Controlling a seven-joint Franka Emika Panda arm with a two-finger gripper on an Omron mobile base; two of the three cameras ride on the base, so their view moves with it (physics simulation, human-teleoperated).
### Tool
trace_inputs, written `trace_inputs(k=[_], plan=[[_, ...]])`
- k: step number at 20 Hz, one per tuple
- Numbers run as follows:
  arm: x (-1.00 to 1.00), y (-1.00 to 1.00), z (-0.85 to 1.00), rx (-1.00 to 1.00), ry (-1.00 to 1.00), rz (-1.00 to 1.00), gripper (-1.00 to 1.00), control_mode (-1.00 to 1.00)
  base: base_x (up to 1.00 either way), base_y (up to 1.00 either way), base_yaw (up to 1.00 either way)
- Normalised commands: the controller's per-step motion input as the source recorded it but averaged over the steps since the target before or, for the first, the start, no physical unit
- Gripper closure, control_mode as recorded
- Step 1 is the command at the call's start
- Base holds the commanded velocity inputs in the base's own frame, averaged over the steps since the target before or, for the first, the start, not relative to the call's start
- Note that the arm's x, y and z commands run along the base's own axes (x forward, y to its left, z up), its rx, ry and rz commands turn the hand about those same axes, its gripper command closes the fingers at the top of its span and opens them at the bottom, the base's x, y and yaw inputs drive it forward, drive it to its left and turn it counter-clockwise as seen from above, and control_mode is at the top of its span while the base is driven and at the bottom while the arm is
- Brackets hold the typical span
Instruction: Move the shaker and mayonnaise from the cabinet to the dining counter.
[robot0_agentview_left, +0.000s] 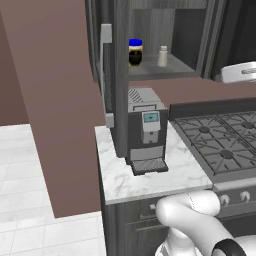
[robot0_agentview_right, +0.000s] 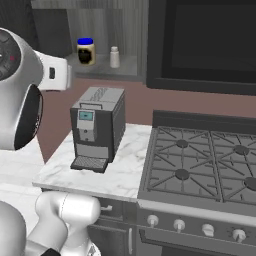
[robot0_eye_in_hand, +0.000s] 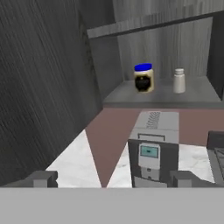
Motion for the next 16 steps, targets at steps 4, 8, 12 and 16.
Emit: trace_inputs(k=[4,8,12,16], plan=[[0.49,-0.26,0.00,-0.04,0.03,-0.06,-1.00,-1.00,0.00,0.00,0.00],[0.52,-0.25,0.00,-0.03,0.06,-0.04,-1.00,-1.00,0.00,0.00,0.00],[0.57,-0.13,-0.05,0.00,0.10,-0.04,-1.00,-1.00,0.00,0.00,0.00],[0.59,0.10,-0.25,-0.06,0.01,-0.06,-1.00,-1.00,0.00,0.00,0.00]])
